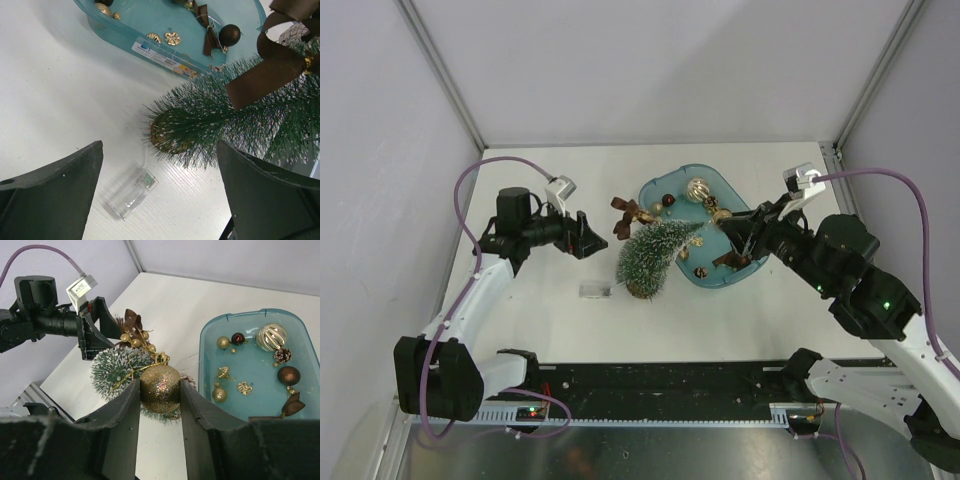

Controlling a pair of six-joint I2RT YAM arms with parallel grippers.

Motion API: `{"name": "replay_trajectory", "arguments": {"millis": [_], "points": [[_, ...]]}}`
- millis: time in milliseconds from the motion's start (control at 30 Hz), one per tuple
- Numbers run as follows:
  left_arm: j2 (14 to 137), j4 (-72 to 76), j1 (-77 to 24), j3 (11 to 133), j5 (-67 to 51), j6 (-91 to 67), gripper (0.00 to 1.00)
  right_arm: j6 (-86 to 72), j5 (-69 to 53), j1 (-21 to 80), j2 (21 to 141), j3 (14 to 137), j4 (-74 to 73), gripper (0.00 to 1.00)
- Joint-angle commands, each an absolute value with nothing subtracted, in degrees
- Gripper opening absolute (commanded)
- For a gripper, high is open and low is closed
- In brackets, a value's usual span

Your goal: Decorate the small christmas tree

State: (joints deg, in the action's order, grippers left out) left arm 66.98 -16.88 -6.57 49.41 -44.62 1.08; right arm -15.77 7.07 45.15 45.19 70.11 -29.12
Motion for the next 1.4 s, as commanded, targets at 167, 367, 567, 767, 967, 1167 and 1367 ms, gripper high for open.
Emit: {"name": "replay_trajectory", "arguments": {"millis": [167, 367, 567, 767, 967, 1167, 1367], "points": [[65.9, -16.1, -6.1, 49.0, -46.0, 2.1, 1.0, -14.5, 6.5, 45.2, 44.4, 72.3, -29.4, 0.23], [65.8, -16.1, -6.1, 49.0, -46.0, 2.0, 1.0, -14.7, 6.0, 45.3, 44.0, 72.3, -29.7, 0.23], [65.7, -16.0, -6.1, 48.9, -45.8, 2.0, 1.0, -15.0, 5.5, 45.5, 43.6, 72.3, -29.6, 0.23], [65.6, -16.0, -6.1, 48.8, -45.5, 2.0, 1.0, -15.0, 5.3, 46.3, 43.8, 72.3, -29.6, 0.23], [65.6, -16.1, -6.1, 48.8, -45.5, 1.9, 1.0, -14.7, 6.0, 47.1, 44.4, 72.3, -30.2, 0.23], [65.5, -16.1, -6.1, 48.6, -45.5, 2.0, 1.0, -14.4, 6.6, 48.0, 45.0, 72.3, -30.5, 0.22], [65.5, -16.0, -6.1, 48.5, -45.5, 2.0, 1.0, -14.3, 7.1, 48.9, 45.8, 72.3, -31.0, 0.22]]}}
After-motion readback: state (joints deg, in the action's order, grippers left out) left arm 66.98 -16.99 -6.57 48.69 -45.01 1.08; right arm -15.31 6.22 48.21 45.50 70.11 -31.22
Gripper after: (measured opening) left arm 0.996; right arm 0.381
